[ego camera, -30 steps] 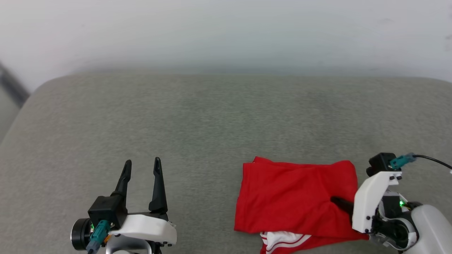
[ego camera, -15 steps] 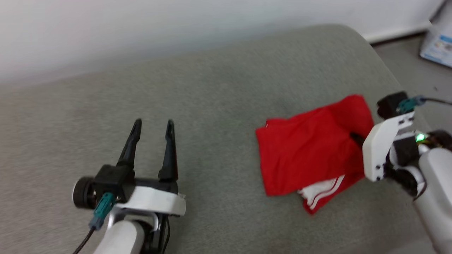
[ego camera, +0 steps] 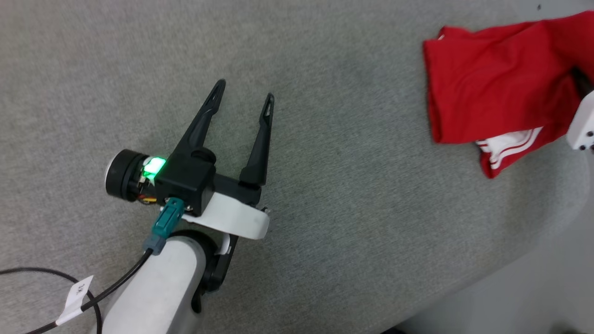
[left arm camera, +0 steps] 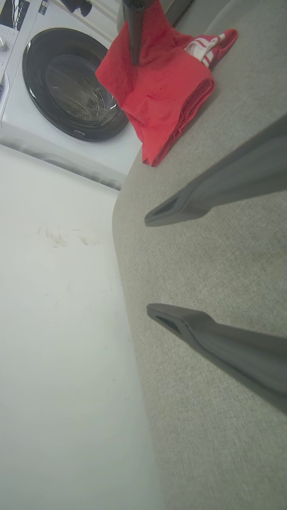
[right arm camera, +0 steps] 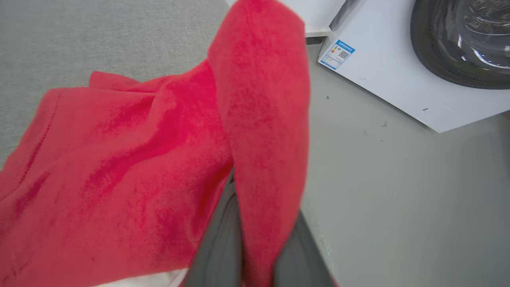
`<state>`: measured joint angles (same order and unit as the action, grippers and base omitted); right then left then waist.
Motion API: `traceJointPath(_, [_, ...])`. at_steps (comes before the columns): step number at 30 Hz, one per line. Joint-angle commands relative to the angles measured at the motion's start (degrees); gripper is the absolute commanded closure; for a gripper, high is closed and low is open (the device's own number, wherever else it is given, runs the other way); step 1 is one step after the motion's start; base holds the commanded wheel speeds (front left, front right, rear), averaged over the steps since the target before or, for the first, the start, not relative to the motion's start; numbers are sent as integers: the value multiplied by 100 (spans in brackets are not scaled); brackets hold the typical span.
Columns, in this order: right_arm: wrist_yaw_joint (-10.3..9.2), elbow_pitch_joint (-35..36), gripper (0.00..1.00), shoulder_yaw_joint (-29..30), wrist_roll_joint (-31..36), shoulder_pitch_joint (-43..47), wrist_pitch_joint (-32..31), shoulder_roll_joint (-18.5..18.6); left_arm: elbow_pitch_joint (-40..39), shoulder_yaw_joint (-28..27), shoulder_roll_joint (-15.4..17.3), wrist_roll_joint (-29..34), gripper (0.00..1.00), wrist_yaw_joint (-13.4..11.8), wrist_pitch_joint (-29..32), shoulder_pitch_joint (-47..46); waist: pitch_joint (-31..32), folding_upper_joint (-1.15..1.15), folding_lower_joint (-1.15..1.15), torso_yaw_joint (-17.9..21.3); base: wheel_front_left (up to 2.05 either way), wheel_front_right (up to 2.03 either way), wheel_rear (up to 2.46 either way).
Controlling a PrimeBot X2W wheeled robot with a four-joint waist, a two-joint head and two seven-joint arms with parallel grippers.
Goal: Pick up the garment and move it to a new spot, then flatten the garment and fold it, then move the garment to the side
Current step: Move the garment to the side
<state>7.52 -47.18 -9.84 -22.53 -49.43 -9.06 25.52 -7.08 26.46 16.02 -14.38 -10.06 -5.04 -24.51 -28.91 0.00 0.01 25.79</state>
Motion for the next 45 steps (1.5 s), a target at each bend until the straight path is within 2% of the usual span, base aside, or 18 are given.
traceJointPath(1, [-6, -172, 100, 68, 78, -190, 138, 58, -56, 29, 46, 57, 0, 44, 49, -145, -526, 0, -1, -56, 0, 0, 0])
traceJointPath(4, [-7, -629, 100, 283, 318, -470, 568, 173, -146, 97, 46, 131, 0, 82, 131, -338, -745, 0, -1, -168, 0, 0, 0])
traceJointPath(7, [-7, -1040, 100, 535, 491, -669, 1056, 129, -237, 136, 58, 197, 0, 93, 212, -490, -900, 0, -1, -227, 0, 0, 0])
traceJointPath(8, [-7, -1159, 54, 606, 549, -721, 1231, 116, -267, 156, 56, 222, 0, 87, 228, -521, -932, 0, -1, -241, 0, 0, 0])
traceJointPath(9, [-7, -1277, 0, 690, 590, -768, 1396, 92, -296, 174, 50, 229, 0, 93, 244, -551, -958, 0, -1, -255, 0, 0, 0])
traceJointPath(12, [-7, -1607, 0, 826, 674, -815, 1814, 38, -327, 186, 66, 249, 0, 109, 269, -626, -987, 0, -1, -276, 0, 0, 0])
traceJointPath(13, [-7, -1863, 0, 922, 858, -890, 2122, 17, -317, 192, 54, 241, 0, 95, 245, -645, -952, 0, -1, -285, 0, 0, 0])
traceJointPath(19, [-7, -2285, 0, 1363, 1003, -888, 2340, 180, -124, 180, -24, 89, 0, 43, 23, -446, -560, 0, -1, -327, 0, 0, 0])
traceJointPath(25, [-6, -2150, 0, 1421, 1088, -480, 2409, 154, 218, 112, -161, -171, 0, -24, -376, -26, 199, 0, -1, -475, 0, 0, 0])
traceJointPath(29, [-7, -1608, 0, 1307, 1096, 5, 2422, 57, 402, 14, -230, -362, 0, -154, -583, 390, 762, 0, -1, -627, 0, 0, 0])
traceJointPath(38, [-6, 352, 0, 1248, 899, 1865, 2397, -478, 624, -411, -320, -764, 0, -493, -885, 1287, 1843, 0, -1, -1180, 0, 0, 0])
traceJointPath(45, [-6, 2129, 0, 1323, 876, 3291, 1945, -1010, 730, -687, -271, -901, 0, -583, -973, 1695, 2322, 0, -1, -1753, 0, 0, 0])
